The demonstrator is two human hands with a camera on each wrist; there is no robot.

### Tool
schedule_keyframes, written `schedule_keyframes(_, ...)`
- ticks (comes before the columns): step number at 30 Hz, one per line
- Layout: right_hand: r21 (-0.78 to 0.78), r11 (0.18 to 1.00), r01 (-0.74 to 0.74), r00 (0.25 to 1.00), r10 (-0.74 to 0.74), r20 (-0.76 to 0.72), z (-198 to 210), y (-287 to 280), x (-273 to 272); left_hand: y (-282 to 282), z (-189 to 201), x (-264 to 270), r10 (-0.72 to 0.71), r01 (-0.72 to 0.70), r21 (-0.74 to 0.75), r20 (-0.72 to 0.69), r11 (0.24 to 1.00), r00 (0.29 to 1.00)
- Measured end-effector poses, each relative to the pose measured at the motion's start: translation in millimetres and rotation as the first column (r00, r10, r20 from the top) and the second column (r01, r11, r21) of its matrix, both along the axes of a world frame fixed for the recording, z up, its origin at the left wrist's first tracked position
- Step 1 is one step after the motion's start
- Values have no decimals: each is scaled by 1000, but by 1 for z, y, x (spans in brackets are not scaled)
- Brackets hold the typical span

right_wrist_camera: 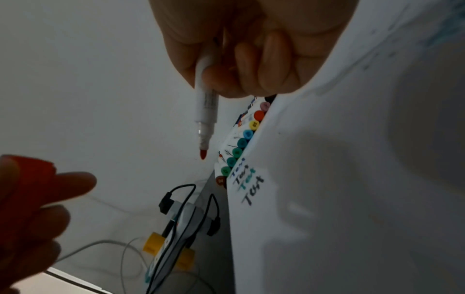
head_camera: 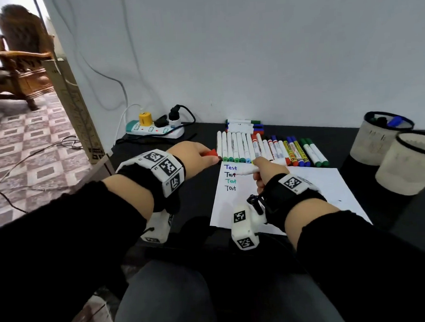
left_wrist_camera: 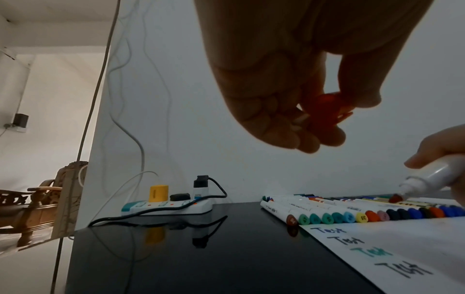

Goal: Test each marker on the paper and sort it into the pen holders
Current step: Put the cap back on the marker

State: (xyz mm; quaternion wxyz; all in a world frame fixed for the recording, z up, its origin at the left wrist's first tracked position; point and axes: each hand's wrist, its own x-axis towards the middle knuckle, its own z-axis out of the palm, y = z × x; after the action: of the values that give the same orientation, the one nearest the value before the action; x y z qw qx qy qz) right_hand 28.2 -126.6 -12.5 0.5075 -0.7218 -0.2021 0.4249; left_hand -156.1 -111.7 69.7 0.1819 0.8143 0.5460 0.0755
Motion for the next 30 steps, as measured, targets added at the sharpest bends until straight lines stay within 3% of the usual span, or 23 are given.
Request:
schedule_keyframes(10,-85,995,-55,995,62,78,-16,0,-3,8,-25,6,8,-3,-43,120,999,993)
schedule_keyframes(30,-42,980,-197,930,200,309,-16,-13,-12,5,-46,11,4,3,-48,149,999,989)
